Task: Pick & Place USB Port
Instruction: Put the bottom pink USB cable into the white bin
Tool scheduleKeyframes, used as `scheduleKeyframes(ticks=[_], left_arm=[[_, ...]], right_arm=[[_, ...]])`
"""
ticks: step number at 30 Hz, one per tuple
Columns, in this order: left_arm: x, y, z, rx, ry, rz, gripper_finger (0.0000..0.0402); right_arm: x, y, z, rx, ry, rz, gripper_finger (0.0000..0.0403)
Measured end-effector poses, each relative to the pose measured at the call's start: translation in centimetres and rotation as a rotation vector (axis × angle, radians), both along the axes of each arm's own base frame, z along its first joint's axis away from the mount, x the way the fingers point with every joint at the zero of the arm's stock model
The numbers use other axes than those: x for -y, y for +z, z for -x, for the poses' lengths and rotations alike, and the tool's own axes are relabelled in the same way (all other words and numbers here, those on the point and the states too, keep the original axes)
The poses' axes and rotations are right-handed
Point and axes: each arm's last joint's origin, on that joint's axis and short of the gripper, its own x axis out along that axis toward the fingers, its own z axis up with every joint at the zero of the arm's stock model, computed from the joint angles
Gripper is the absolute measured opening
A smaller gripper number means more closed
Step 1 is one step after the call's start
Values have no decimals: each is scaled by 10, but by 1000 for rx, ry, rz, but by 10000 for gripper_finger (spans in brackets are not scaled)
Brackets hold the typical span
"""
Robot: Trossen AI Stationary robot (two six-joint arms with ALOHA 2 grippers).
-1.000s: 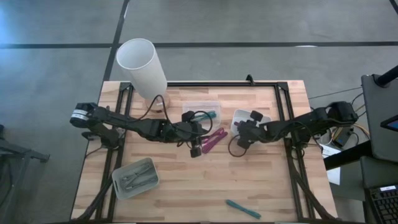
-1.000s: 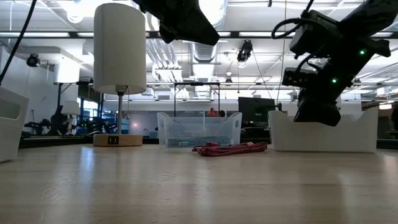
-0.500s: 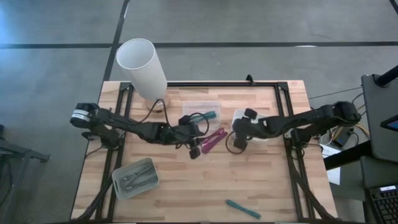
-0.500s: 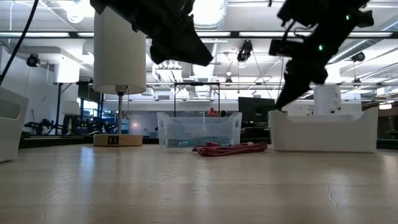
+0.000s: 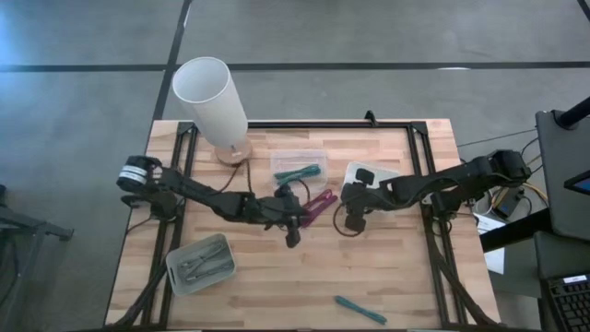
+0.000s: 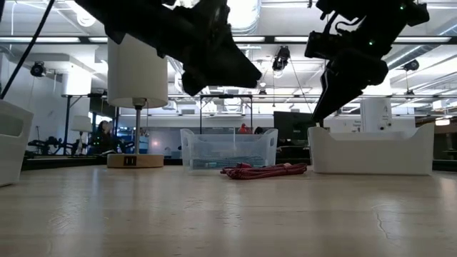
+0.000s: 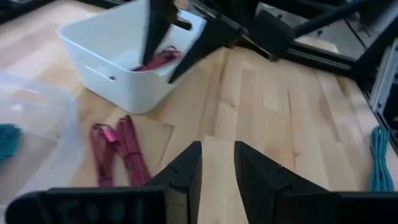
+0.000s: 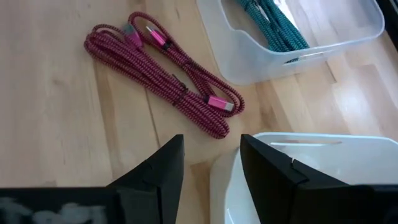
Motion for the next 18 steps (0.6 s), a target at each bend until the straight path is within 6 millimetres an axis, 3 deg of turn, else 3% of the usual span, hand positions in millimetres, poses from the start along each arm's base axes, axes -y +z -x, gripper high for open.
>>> scheduleKeyframes(ticks=[10,18], left_arm=[[18,-39,-37,-112,45,-132,94],[15,-60,-47,-268,116,-210,94]], right_arm=[[0,0,0,6,-18,-11,150],[-1,0,0,3,-2,-35,148]])
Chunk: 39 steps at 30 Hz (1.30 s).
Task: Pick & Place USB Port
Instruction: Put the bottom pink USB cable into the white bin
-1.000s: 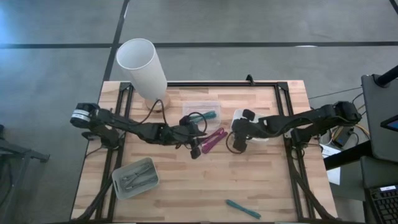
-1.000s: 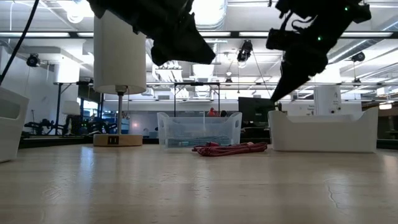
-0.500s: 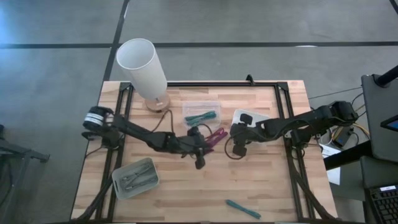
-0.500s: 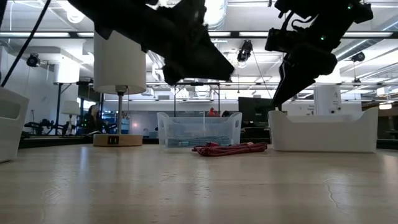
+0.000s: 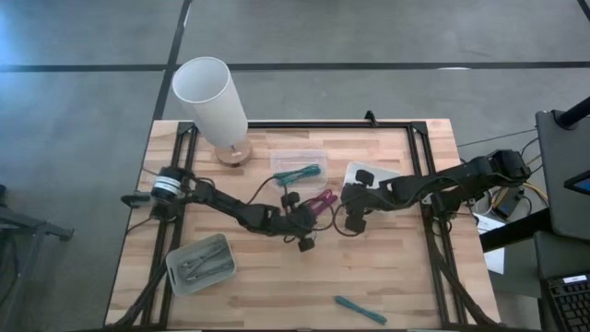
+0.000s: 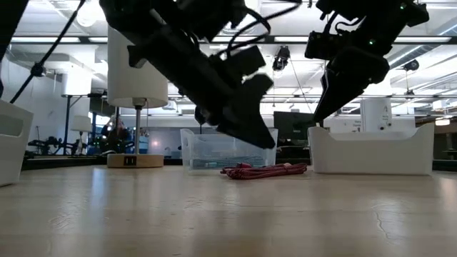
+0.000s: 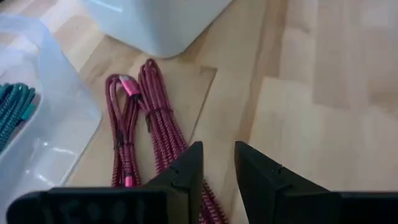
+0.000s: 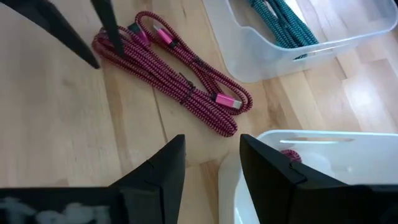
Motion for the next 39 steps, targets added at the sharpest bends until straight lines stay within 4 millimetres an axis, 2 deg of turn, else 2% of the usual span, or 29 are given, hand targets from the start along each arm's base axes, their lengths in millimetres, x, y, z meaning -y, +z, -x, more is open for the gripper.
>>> scheduleKeyframes(ticks=[6,17,21,27,34,39], left_arm=[[-3,-15,3,-68,61,-65,94],[-5,-43,1,-117,107,-46,94],[-5,-44,1,-116,112,-27,83],[-4,-43,0,-123,69,30,10],[-1,-37,1,-111,48,41,4],[1,-26,3,-110,2,25,2]], right_arm=[[0,0,0,2,0,-1,154],[0,0,0,4,-1,0,146],[0,0,-1,9,-4,-2,140],[0,1,-1,20,-6,-3,136],[0,1,-2,24,-5,-9,141],[-4,1,-2,18,54,-93,136]])
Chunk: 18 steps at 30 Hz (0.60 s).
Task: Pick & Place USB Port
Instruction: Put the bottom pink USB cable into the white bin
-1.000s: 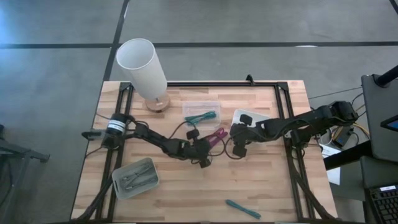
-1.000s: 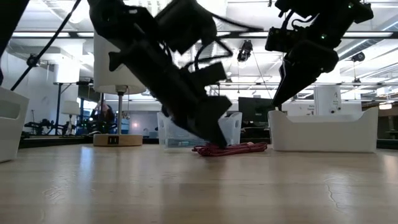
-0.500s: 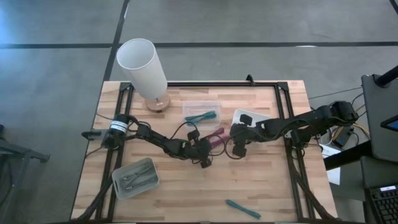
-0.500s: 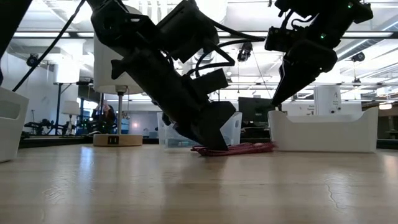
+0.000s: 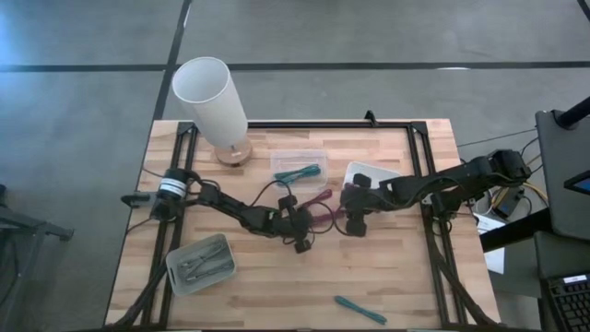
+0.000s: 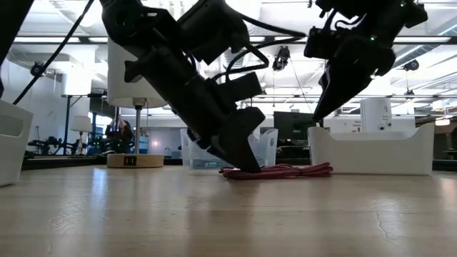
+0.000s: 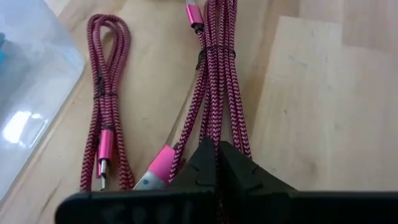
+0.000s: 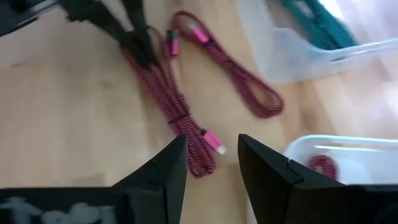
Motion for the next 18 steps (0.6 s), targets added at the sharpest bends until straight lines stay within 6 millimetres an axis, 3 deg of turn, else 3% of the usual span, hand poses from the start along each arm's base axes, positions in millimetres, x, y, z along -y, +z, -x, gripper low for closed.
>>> scheduleKeyframes(ticks=[9,18], left_arm=[[2,12,-3,30,-39,-49,1],[6,36,-18,88,-96,-120,1]], right_arm=[[-15,1,-1,38,87,-39,138],[-28,0,1,26,200,0,187]])
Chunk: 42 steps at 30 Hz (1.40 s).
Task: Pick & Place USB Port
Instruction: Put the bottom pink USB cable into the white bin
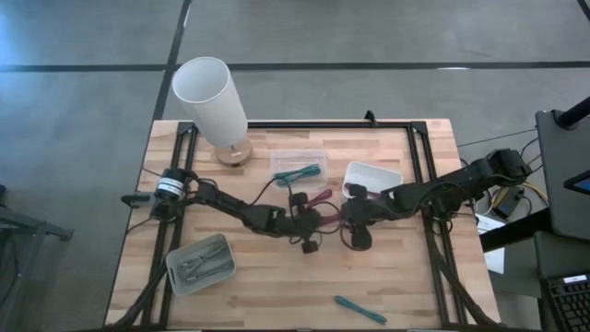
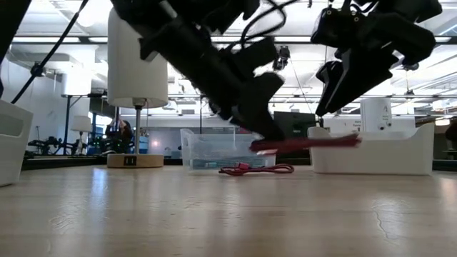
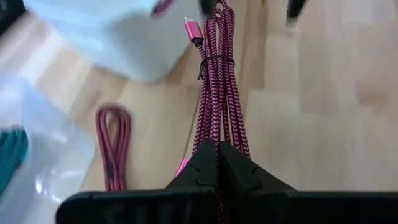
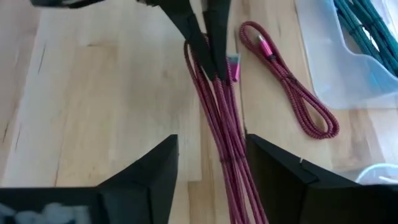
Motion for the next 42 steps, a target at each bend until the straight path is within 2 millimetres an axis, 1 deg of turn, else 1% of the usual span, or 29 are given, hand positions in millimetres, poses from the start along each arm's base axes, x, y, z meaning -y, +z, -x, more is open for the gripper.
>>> scheduleKeyframes(ticks=[4,9,14,20,27,31,33,38,42], left_arm=[[2,17,-9,42,-30,-37,1],[3,36,-19,80,-68,-92,0],[2,42,-21,63,-76,-115,0],[-1,37,-19,32,-61,-109,1],[-2,37,-19,30,-21,-120,2],[-2,38,-19,30,-21,-130,2],[-2,38,-19,31,-21,-131,2],[-2,39,-19,39,-21,-129,2],[-2,40,-20,46,-21,-128,2]], right_arm=[[-1,0,0,-1,41,38,205],[0,0,0,2,46,72,210],[3,0,0,13,-15,146,202],[4,0,1,8,-16,190,169],[4,0,1,2,-5,197,101],[4,0,1,6,-37,172,66],[4,-1,1,6,-43,166,61],[4,-1,1,1,-6,193,66],[4,-1,1,1,-5,194,50]])
